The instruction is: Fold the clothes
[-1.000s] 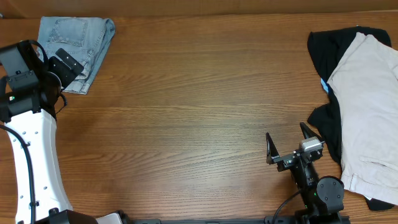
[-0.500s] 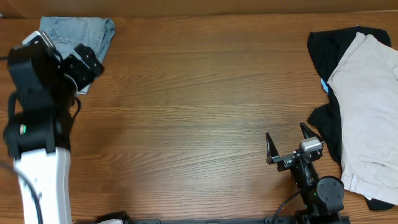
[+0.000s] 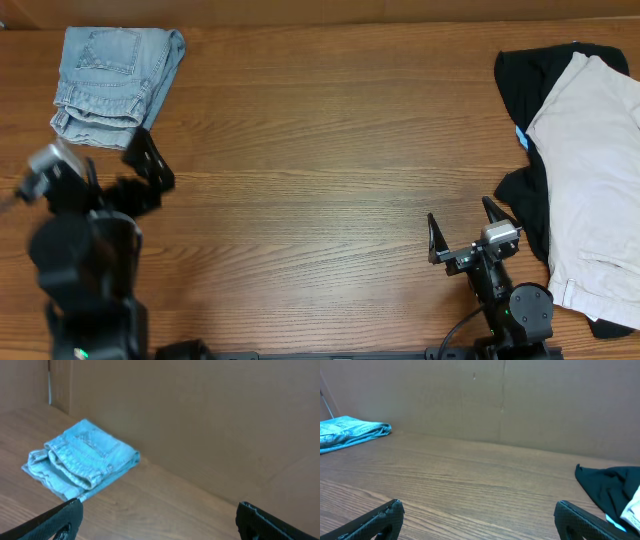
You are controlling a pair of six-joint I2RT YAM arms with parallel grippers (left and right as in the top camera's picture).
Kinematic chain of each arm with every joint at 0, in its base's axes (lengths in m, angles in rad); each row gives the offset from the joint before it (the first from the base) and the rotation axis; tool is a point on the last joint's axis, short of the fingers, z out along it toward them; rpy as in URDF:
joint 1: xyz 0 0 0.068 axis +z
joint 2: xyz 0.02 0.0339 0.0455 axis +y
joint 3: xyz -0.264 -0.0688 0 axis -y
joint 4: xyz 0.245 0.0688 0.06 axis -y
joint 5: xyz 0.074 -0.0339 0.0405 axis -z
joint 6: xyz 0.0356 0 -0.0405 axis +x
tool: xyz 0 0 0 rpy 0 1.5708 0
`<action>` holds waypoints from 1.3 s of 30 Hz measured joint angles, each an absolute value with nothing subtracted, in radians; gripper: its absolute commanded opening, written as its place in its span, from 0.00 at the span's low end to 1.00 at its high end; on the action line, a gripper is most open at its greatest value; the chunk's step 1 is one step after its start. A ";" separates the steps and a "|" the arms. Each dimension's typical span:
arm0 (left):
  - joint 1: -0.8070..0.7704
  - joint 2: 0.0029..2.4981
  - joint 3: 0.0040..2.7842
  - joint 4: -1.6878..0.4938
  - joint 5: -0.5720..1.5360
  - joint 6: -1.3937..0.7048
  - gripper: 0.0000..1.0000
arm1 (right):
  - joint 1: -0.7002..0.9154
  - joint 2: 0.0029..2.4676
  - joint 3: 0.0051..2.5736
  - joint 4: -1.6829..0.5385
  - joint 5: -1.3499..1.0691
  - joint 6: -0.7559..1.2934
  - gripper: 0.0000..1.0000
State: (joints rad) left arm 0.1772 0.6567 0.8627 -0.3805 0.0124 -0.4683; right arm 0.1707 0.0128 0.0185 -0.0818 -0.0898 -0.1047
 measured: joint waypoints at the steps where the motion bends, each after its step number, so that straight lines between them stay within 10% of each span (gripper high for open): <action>1: 0.177 0.609 0.797 -0.348 0.017 -0.468 1.00 | 0.171 0.013 0.019 -0.082 -0.090 -0.104 1.00; 39: 0.130 0.016 0.008 -0.072 0.066 -0.463 1.00 | 0.171 0.013 0.019 -0.083 -0.090 -0.105 1.00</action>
